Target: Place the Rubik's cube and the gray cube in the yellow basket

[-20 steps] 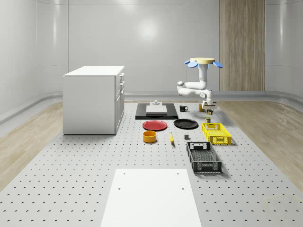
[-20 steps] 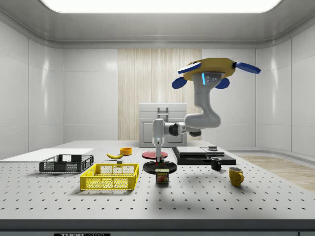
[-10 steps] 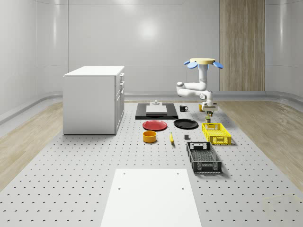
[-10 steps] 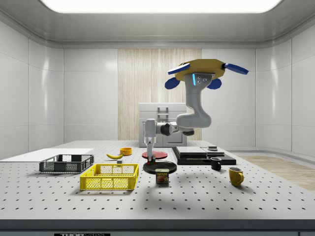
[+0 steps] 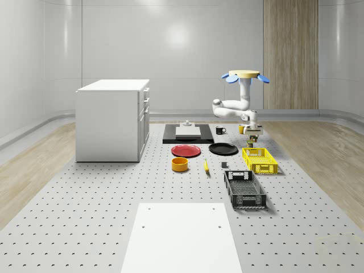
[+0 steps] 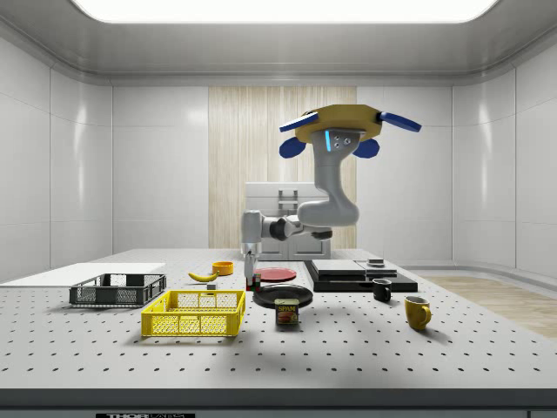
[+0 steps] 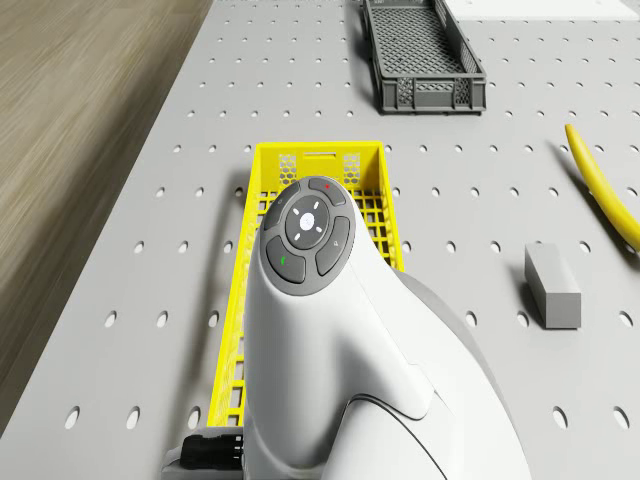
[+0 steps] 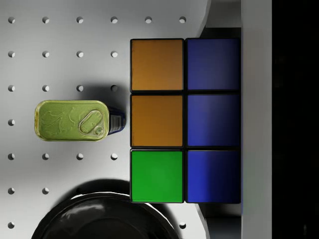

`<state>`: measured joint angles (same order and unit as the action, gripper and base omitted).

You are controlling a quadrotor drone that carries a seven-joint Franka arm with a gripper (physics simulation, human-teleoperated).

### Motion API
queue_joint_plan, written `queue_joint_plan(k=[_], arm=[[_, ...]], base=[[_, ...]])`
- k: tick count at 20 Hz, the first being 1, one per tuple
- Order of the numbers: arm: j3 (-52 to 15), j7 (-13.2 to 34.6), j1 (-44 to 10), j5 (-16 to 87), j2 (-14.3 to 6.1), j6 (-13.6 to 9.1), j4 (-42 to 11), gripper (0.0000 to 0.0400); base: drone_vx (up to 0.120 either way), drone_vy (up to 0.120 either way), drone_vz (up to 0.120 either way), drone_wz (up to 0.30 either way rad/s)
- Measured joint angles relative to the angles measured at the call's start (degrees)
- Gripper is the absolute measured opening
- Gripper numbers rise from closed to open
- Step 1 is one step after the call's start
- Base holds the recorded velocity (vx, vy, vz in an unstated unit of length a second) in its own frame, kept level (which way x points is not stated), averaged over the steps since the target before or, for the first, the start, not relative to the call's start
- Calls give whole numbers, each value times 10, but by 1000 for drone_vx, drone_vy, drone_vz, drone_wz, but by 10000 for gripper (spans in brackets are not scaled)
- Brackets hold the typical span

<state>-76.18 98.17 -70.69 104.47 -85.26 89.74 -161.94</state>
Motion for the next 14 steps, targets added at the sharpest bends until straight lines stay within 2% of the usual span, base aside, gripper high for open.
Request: queue_joint_plan(k=[13, 14], arm=[[-1, 2, -2, -4, -9, 8, 0, 325], [-1, 2, -2, -4, -9, 9, 0, 325]], base=[[120, 0, 0, 0], [120, -80, 0, 0]])
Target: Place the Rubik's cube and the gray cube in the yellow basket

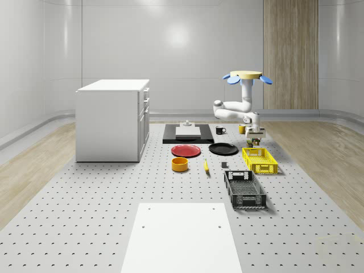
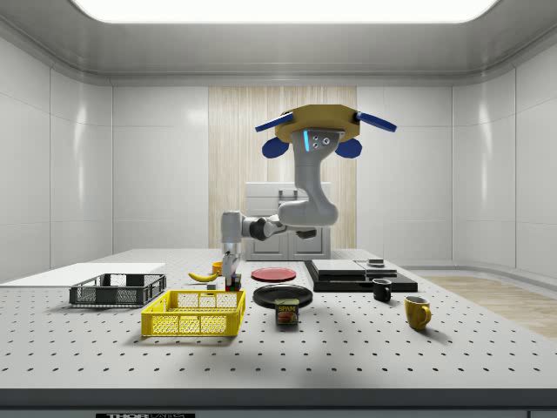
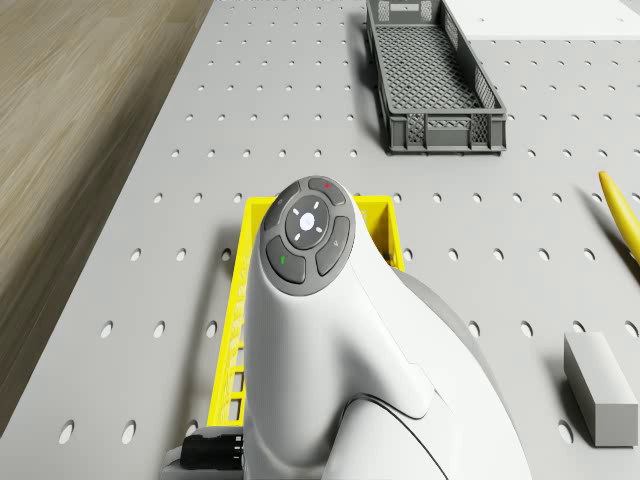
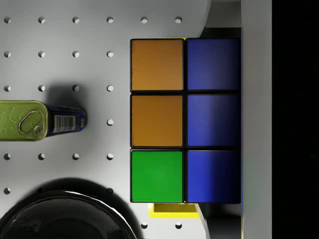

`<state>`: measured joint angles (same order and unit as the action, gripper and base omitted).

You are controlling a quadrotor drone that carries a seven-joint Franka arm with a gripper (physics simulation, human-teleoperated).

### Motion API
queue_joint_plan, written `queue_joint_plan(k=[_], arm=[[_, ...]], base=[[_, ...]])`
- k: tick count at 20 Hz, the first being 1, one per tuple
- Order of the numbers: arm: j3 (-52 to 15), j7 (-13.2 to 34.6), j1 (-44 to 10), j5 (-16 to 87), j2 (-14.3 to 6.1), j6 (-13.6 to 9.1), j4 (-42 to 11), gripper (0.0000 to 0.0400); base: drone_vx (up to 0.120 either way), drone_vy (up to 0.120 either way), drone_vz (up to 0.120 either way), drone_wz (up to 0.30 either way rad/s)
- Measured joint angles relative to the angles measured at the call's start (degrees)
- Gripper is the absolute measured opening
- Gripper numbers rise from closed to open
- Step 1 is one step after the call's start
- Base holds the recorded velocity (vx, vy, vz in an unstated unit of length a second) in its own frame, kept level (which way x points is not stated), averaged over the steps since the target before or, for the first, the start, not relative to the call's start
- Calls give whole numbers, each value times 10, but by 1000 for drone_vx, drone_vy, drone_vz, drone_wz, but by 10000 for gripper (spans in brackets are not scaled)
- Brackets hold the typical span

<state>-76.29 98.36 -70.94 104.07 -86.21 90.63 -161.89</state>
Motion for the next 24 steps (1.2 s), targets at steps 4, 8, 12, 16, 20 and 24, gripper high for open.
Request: queue_joint_plan(k=[4, 8, 12, 16, 20, 24], arm=[[0, 0, -1, -1, -2, 2, 0, 325], [-1, 1, -1, -2, -5, 4, 0, 325], [-1, 1, -2, -3, -7, 6, 0, 325], [14, 1, -4, 11, -9, 14, 4, 325], [44, 1, -9, 38, -11, 27, 12, 325], [75, 1, -14, 66, -11, 40, 21, 325]], base=[[120, -80, 0, 0], [120, 0, -60, 0], [80, 0, 0, 0], [0, 0, 0, 0], [0, 0, 0, 0], [0, 0, 0, 0]])
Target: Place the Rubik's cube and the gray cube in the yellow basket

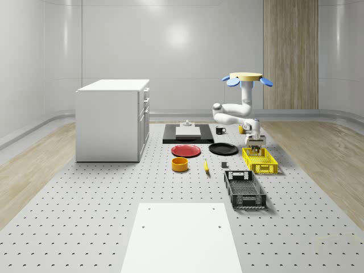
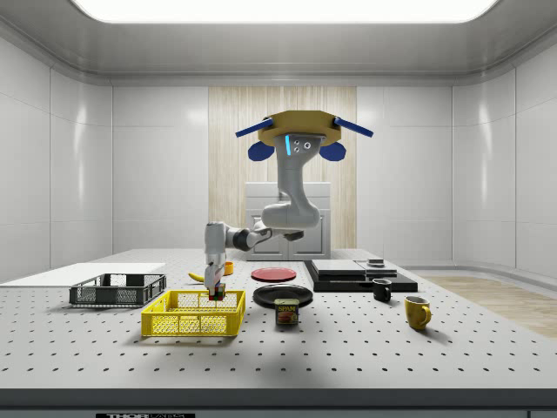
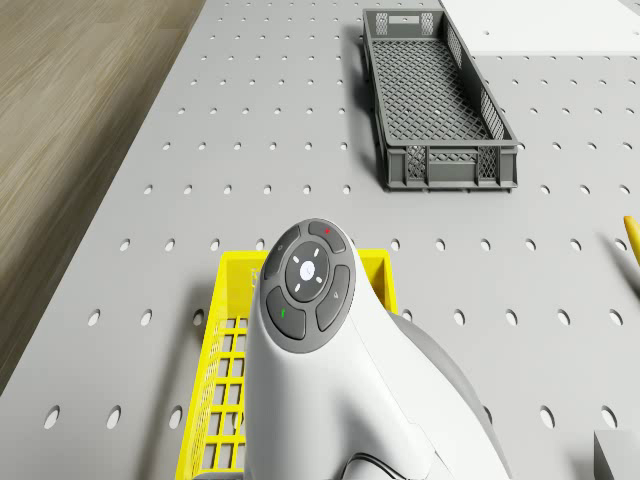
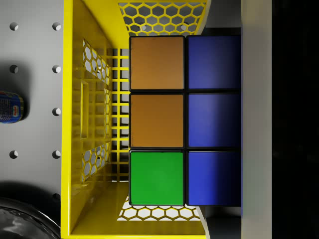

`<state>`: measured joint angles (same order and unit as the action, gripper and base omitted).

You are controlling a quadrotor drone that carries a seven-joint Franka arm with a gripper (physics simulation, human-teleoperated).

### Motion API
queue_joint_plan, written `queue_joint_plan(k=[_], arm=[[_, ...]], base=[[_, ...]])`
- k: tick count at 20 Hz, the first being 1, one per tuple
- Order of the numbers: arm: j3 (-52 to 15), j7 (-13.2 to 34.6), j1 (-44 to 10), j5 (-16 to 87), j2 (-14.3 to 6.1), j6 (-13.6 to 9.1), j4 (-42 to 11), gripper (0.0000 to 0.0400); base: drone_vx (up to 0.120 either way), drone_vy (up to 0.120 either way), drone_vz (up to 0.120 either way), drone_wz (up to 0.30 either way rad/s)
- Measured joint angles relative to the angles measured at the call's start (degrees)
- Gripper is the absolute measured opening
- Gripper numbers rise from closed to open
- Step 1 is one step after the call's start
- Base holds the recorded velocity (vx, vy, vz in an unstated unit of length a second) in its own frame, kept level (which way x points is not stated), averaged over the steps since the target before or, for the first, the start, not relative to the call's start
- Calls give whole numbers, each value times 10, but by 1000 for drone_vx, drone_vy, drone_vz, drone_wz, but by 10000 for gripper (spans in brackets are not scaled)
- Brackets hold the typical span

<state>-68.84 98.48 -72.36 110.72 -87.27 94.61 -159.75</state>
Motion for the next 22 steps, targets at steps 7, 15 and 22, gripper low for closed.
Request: queue_joint_plan(k=[7, 15, 22], arm=[[47, -1, -10, 44, 5, 18, 19, 325], [85, -3, -17, 82, 16, 30, 38, 325], [79, -6, -11, 79, 21, 20, 33, 383]], base=[[0, 0, 0, 0], [0, 0, 0, 0], [0, 0, 0, 0]])
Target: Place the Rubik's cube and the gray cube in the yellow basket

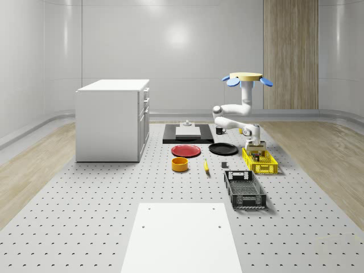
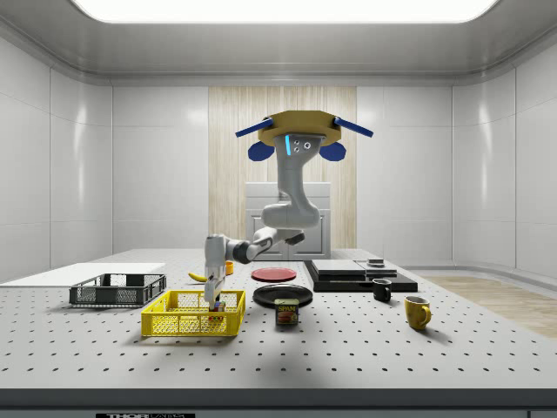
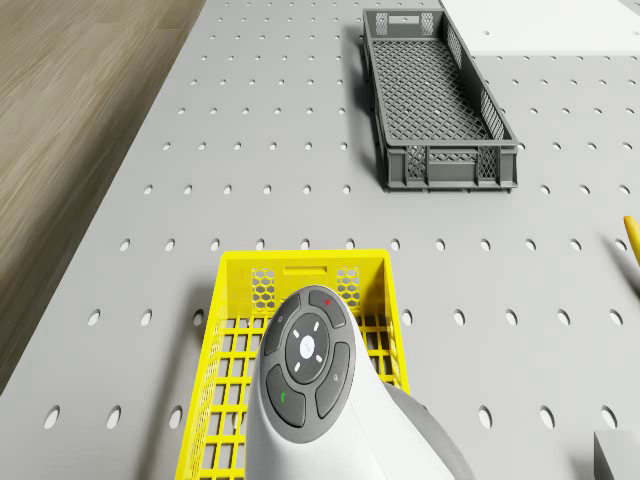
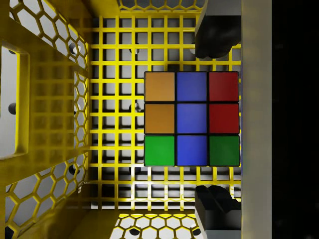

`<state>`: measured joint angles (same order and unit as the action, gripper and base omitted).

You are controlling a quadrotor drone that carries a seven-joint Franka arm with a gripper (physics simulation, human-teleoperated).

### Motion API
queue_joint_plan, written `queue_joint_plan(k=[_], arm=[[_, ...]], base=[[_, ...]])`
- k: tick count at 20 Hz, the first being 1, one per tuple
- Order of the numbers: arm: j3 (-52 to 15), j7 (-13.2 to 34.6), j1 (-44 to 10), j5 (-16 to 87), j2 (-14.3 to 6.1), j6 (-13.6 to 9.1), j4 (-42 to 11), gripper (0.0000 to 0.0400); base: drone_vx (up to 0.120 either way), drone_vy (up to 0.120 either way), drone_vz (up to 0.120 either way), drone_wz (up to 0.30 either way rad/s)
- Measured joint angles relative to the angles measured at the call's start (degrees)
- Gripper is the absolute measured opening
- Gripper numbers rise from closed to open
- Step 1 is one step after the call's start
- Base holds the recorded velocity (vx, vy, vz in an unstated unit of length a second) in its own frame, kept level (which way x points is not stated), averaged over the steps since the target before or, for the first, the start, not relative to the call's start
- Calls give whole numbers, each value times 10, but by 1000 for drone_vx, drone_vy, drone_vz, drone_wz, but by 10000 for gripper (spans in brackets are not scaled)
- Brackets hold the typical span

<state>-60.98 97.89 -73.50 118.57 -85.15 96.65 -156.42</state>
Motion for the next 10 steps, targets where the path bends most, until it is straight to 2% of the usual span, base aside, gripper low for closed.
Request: queue_joint_plan(k=[7, 10], arm=[[-44, -1, 13, -39, 0, -25, -22, 397], [-57, -1, 16, -51, 0, -32, -28, 399]], base=[[0, -6, 0, 0], [0, -120, 0, 0]])
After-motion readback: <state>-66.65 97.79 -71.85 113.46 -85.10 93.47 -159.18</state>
